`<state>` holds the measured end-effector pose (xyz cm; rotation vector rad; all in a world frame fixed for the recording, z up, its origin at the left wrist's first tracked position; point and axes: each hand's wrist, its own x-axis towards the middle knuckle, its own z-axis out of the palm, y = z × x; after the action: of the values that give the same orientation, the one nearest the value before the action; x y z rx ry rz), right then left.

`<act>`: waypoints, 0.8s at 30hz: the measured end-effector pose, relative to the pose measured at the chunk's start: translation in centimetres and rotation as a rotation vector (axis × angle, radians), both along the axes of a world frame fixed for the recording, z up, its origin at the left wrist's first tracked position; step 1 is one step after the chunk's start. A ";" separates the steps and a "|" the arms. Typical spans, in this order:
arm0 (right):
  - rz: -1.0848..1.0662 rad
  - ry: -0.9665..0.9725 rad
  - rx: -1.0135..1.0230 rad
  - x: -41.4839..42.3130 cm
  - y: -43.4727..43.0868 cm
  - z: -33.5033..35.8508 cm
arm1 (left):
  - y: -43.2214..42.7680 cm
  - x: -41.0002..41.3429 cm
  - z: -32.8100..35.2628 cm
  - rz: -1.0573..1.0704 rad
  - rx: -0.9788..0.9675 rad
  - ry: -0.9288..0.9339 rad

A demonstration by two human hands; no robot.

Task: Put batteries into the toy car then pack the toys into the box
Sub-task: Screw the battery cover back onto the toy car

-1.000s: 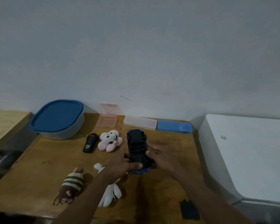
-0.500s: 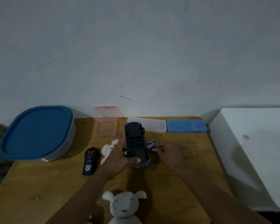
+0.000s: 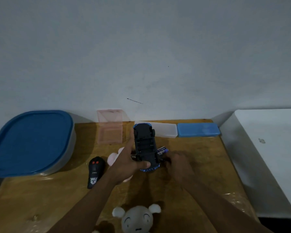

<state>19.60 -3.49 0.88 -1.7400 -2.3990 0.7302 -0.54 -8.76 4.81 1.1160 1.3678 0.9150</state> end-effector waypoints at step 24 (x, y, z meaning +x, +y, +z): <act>-0.329 0.508 -0.148 0.2 1.0 8.0 | -1.0 1.7 1.4 0.092 0.077 -0.023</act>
<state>19.84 -2.52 8.86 -1.6805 -1.7186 1.1510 1.12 -9.75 6.19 1.1044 1.3838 1.0517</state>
